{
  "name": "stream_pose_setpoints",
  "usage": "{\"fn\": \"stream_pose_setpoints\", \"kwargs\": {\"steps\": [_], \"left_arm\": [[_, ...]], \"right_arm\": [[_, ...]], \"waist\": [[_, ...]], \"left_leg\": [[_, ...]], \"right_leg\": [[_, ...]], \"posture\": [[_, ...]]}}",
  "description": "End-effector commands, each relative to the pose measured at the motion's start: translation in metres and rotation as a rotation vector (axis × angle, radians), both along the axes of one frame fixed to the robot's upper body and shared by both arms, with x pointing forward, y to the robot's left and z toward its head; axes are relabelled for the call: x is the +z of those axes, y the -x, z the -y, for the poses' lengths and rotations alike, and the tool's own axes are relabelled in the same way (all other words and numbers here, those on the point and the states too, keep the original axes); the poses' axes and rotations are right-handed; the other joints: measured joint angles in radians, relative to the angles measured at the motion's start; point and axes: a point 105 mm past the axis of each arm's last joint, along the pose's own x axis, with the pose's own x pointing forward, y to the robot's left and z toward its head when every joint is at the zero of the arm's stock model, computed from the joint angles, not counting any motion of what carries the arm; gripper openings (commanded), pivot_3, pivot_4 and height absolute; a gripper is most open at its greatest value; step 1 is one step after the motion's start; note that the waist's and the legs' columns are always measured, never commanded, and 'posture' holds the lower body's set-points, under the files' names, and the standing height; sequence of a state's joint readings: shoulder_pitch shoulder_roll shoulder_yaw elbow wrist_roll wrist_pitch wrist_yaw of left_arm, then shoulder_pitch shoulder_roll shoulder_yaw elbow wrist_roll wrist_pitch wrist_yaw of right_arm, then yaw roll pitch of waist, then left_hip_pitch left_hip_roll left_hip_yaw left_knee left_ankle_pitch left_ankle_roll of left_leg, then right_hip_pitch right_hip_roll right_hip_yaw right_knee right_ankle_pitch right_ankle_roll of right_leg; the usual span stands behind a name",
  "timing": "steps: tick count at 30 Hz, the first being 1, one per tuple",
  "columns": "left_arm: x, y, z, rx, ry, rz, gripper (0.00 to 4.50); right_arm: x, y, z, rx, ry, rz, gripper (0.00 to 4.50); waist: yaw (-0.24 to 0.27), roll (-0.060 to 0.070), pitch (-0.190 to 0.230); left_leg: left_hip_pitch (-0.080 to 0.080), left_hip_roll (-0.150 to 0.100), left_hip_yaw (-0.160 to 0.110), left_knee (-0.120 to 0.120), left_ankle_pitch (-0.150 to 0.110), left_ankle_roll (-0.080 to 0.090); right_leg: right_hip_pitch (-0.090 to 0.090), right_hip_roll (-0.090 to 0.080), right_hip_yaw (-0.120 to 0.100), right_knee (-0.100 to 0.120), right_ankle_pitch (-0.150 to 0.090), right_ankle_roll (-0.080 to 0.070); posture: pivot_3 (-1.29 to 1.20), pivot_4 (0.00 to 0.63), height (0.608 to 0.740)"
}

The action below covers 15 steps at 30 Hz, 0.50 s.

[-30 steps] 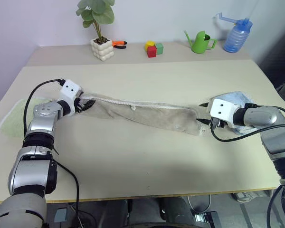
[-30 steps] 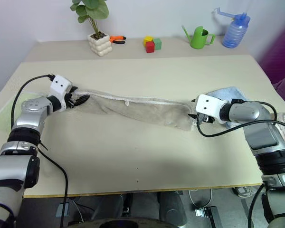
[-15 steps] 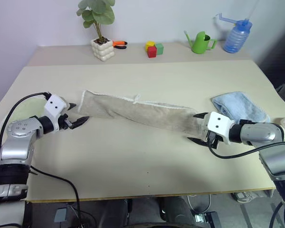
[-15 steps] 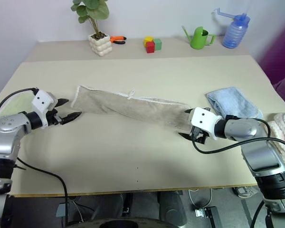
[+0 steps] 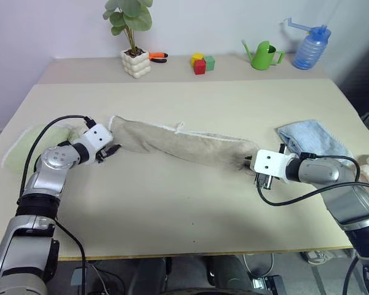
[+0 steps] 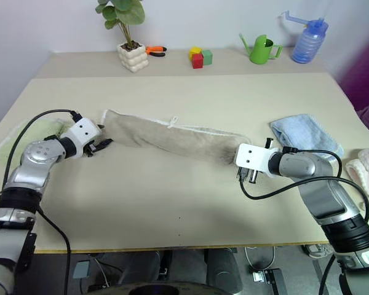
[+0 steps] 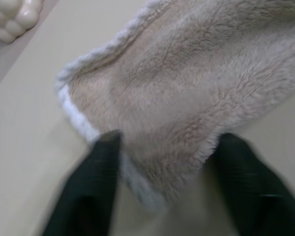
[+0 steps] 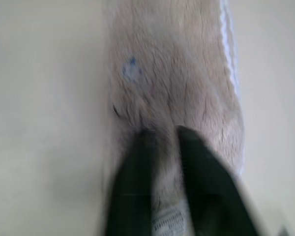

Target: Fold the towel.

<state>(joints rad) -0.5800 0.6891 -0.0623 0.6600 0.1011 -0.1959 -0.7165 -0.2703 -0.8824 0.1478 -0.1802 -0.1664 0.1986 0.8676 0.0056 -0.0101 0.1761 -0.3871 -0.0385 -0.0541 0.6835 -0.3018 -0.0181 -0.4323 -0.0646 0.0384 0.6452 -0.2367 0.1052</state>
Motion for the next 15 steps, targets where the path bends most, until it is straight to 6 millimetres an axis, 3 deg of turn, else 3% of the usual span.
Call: {"fn": "stream_pose_setpoints", "kwargs": {"steps": [1,2,10,13,15], "left_arm": [[0.003,-0.002,-0.001,-0.026,-0.043,0.026,0.49],[0.002,-0.001,-0.002,-0.036,-0.061,0.022,0.05],[0.004,0.026,-0.011,-0.113,-0.058,-0.023,0.05],[0.006,0.046,-0.011,-0.147,-0.052,-0.065,0.0],[0.009,0.056,-0.009,-0.151,-0.031,-0.085,0.0]], "right_arm": [[0.013,-0.003,0.008,-0.009,0.037,0.059,0.0],[0.014,-0.003,0.01,-0.013,0.044,0.064,0.0],[0.02,0.002,0.024,-0.031,0.03,0.047,0.0],[0.02,0.013,0.014,0.022,-0.032,-0.028,0.87],[0.017,0.017,0.008,0.049,-0.034,-0.036,1.79]], "waist": [[-0.001,0.0,0.0],[-0.002,0.0,0.0],[-0.013,0.0,0.0],[-0.022,0.0,0.0],[-0.022,0.0,0.0]], "left_leg": [[0.0,0.0,0.0,0.0,0.0,0.0],[0.0,0.0,0.0,0.0,0.0,0.0],[0.0,0.001,0.0,0.0,0.0,0.0],[0.0,0.002,0.0,-0.001,0.0,0.0],[0.0,0.002,0.0,-0.001,0.0,0.0]], "right_leg": [[0.0,0.0,0.0,0.0,0.0,0.0],[0.0,0.0,0.0,0.0,0.0,0.0],[0.0,0.0,0.0,0.0,0.0,0.0],[0.0,0.0,0.001,0.0,0.0,0.0],[0.0,0.0,0.001,0.0,0.0,0.0]], "posture": [[0.0,0.15,0.727],[0.0,0.15,0.727],[0.0,0.15,0.727],[0.0,0.15,0.727],[0.0,0.15,0.727]]}}
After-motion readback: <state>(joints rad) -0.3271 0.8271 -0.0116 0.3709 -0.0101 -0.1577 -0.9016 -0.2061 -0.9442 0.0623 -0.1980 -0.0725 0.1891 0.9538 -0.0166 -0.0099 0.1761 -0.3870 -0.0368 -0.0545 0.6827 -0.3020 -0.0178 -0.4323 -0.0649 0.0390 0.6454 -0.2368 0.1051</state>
